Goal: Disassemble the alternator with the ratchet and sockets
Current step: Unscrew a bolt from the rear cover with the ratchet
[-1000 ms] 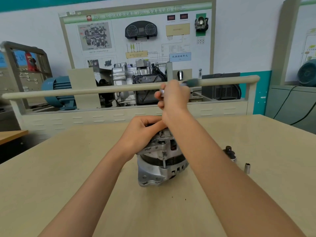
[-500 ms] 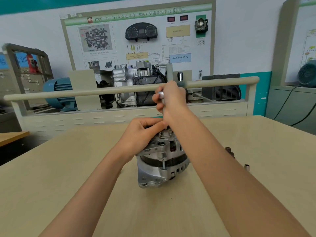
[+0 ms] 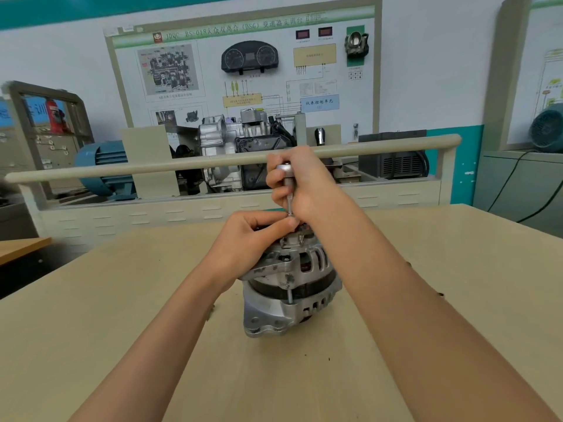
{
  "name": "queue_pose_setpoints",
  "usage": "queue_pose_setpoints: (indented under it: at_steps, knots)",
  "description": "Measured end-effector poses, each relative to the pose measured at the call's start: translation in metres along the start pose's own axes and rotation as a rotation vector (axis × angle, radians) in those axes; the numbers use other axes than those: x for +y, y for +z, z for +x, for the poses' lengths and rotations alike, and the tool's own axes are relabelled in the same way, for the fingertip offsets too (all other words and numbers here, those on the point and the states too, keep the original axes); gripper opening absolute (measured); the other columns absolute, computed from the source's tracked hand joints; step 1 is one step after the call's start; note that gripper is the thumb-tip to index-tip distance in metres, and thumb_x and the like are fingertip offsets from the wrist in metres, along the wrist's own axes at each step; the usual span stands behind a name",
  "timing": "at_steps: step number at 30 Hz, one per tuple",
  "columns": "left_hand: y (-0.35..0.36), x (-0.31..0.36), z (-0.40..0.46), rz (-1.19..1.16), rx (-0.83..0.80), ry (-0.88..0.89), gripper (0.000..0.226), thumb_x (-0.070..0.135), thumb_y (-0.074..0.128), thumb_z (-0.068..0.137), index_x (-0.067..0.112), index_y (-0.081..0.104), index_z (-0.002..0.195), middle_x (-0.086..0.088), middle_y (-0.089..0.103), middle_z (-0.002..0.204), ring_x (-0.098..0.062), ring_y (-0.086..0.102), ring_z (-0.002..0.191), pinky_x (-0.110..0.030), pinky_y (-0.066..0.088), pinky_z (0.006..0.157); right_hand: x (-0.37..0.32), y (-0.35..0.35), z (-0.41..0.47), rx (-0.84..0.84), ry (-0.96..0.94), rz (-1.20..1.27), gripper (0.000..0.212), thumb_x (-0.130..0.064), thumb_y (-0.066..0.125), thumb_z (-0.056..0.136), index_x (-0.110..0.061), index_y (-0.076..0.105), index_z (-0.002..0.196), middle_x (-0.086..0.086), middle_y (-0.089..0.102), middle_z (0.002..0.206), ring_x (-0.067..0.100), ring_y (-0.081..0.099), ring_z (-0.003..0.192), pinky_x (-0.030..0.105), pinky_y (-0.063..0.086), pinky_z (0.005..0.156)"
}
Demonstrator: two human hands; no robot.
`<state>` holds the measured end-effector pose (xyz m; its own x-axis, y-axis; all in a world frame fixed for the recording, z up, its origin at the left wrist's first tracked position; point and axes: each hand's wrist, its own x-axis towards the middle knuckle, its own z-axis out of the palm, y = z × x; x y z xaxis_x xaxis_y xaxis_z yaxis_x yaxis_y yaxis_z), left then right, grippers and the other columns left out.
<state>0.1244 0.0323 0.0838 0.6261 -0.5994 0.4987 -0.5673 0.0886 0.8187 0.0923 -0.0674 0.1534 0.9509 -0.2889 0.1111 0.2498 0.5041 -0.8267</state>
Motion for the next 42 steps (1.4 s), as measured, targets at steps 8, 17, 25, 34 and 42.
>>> queue_pose_setpoints:
  at_steps: [8,17,25,34,42]
  knots:
    - [0.000,0.002,0.002,0.022,-0.029,-0.040,0.019,0.023,0.064,0.085,0.035,0.077,0.078,0.005,0.075,0.083,-0.005,0.070,0.076,-0.012,0.051,0.064,0.000,0.000,0.003,0.032,-0.021,-0.006,0.024,-0.005,0.027,0.092,-0.012,0.044,0.077,-0.004,0.044,0.048,0.002,0.035,0.027,0.013,0.016,0.028]
    - [-0.002,-0.001,0.003,0.013,-0.042,-0.059,0.012,0.032,0.067,0.077,0.030,0.078,0.081,0.001,0.075,0.080,-0.007,0.068,0.073,-0.016,0.053,0.065,-0.002,0.000,0.004,-0.113,0.084,-0.002,0.024,-0.004,0.029,0.091,-0.012,0.046,0.076,-0.008,0.045,0.043,0.000,0.034,0.027,0.012,0.015,0.029]
    - [-0.003,-0.002,0.005,0.019,-0.058,-0.027,0.023,0.023,0.062,0.086,0.034,0.077,0.073,0.006,0.074,0.075,-0.001,0.068,0.066,-0.010,0.048,0.058,0.008,0.004,0.006,0.191,-0.184,-0.007,0.025,-0.001,0.026,0.090,-0.008,0.042,0.074,0.000,0.048,0.049,0.004,0.040,0.027,0.013,0.020,0.029]
    - [-0.007,-0.007,0.007,0.004,-0.048,-0.025,0.023,0.042,0.066,0.070,0.029,0.078,0.085,-0.002,0.075,0.084,-0.009,0.067,0.077,-0.016,0.053,0.069,-0.008,-0.009,0.013,-0.423,0.322,0.046,0.023,-0.010,0.029,0.095,-0.005,0.052,0.091,-0.010,0.042,0.043,0.001,0.035,0.026,0.010,0.015,0.028]
    - [-0.016,-0.005,0.011,0.000,-0.082,-0.032,0.016,0.025,0.066,0.076,0.033,0.078,0.069,0.009,0.074,0.074,-0.001,0.069,0.069,-0.009,0.048,0.060,0.017,0.011,0.010,0.205,-0.309,0.129,0.020,0.002,0.026,0.093,-0.007,0.044,0.093,0.002,0.056,0.068,0.004,0.052,0.034,0.013,0.033,0.033]
